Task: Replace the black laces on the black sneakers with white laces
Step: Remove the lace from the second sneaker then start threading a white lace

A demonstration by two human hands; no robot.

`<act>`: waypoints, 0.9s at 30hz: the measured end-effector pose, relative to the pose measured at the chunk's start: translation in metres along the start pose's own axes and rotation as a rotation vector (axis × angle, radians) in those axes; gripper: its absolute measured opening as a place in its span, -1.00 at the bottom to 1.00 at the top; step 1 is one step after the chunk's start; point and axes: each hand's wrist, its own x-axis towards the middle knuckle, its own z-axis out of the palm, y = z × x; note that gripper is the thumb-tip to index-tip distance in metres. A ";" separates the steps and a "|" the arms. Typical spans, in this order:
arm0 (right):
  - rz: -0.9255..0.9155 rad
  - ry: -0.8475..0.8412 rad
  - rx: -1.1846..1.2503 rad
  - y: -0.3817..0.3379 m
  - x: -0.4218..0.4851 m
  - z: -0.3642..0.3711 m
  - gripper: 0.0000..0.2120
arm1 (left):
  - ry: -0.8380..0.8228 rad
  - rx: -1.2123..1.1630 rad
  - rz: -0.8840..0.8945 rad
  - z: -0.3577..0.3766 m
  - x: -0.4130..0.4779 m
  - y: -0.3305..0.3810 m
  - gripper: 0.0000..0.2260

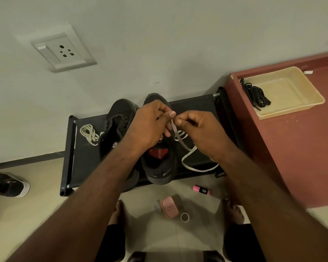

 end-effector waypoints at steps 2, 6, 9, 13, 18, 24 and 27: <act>0.016 0.008 0.078 0.000 0.001 0.003 -0.88 | -0.110 0.067 0.019 0.000 0.001 0.000 -0.88; -0.001 -0.041 0.100 0.001 0.003 0.005 -0.80 | -0.203 0.102 0.053 0.000 0.004 0.002 -0.63; -0.006 0.019 0.069 0.001 0.003 0.007 -0.89 | -0.172 -0.011 0.015 0.001 0.005 0.004 -0.53; 0.147 0.236 0.178 0.004 0.007 0.007 -0.87 | 0.080 0.189 0.077 -0.004 -0.001 -0.002 -0.57; 0.301 0.240 0.059 0.014 0.006 0.010 -0.92 | -0.021 0.551 -0.042 -0.003 -0.021 -0.026 -0.55; 0.186 0.194 -0.080 0.012 0.000 0.036 -0.78 | 0.112 0.699 -0.186 0.006 -0.009 -0.030 -0.59; 0.196 0.178 -0.080 0.014 0.002 0.041 -0.82 | 0.117 0.711 -0.200 0.001 -0.009 -0.033 -0.56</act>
